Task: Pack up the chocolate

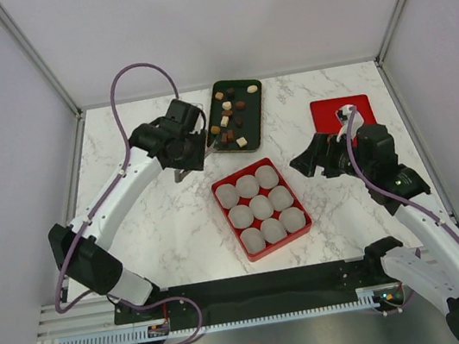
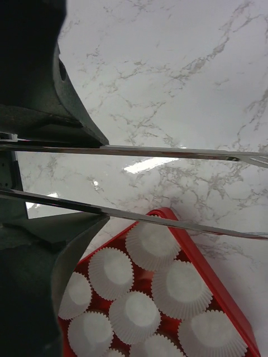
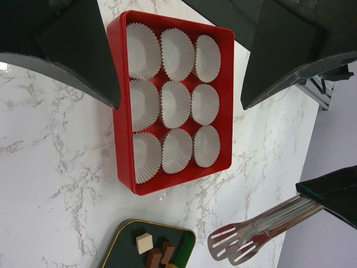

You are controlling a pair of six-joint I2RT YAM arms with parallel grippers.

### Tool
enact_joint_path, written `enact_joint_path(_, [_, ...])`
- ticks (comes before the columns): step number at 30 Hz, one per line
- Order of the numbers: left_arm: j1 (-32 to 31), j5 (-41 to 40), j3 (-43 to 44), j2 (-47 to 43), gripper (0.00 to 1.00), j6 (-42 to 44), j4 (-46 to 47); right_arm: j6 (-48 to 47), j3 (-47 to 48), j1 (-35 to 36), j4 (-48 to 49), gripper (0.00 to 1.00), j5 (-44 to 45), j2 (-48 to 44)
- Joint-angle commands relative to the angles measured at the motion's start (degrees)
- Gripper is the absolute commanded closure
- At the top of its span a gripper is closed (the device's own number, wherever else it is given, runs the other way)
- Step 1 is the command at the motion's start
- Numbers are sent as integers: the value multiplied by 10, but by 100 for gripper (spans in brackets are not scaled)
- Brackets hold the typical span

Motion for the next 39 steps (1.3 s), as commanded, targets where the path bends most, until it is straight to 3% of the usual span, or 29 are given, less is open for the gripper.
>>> enact_joint_path(1, [-12, -27, 50, 34, 45, 1, 26, -7, 22, -1, 1, 3, 12, -6])
enact_joint_path(17, [-15, -43, 109, 157, 48, 21, 84, -15, 40, 0, -9, 3, 23, -2])
enact_joint_path(39, [-14, -38, 112, 225, 52, 21, 104, -25, 37, -1, -11, 3, 42, 5])
